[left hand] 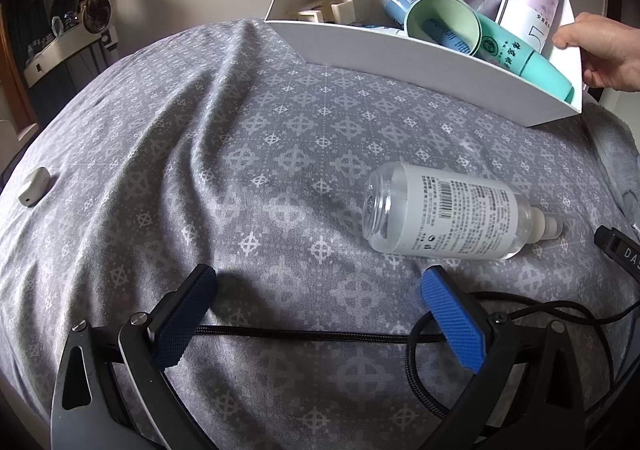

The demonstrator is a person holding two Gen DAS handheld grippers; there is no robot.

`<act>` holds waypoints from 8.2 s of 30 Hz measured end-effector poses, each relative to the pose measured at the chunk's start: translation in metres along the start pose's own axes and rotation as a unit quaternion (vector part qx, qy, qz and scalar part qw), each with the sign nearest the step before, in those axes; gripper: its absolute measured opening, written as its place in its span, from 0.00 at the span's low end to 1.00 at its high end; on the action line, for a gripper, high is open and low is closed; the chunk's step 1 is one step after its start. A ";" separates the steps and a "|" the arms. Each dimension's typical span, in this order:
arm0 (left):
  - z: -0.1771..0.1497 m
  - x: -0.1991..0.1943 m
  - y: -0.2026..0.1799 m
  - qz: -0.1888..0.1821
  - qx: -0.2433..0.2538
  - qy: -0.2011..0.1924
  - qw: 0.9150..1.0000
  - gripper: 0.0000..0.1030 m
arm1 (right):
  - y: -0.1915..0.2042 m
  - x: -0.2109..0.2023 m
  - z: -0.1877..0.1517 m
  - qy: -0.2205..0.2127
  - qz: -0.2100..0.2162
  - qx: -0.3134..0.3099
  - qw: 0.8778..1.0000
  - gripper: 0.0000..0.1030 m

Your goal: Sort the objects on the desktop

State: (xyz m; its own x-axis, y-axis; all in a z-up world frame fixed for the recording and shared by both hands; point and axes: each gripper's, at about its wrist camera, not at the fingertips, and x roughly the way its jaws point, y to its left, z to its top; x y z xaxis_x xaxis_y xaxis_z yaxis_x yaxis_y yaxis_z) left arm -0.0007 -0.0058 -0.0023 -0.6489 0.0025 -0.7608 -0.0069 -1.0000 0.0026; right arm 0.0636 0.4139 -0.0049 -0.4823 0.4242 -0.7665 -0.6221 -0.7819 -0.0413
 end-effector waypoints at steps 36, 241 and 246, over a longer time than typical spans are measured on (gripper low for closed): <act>0.000 0.000 0.000 -0.001 0.000 0.000 1.000 1.00 | 0.000 0.000 0.000 0.000 0.000 0.000 1.000 1.00; 0.004 -0.007 -0.006 -0.002 0.007 0.005 1.000 1.00 | 0.142 -0.010 0.182 0.032 0.326 0.075 0.942 0.62; 0.004 -0.007 -0.006 -0.001 0.007 0.005 1.000 1.00 | 0.126 -0.041 0.166 0.014 0.319 0.056 0.946 0.82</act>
State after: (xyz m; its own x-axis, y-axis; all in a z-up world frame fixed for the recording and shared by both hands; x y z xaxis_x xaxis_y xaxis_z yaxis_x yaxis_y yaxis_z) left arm 0.0012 0.0005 0.0059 -0.6413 0.0052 -0.7673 -0.0193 -0.9998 0.0093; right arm -0.0972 0.3741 0.1275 -0.7663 -0.1307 -0.6290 -0.2728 -0.8203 0.5028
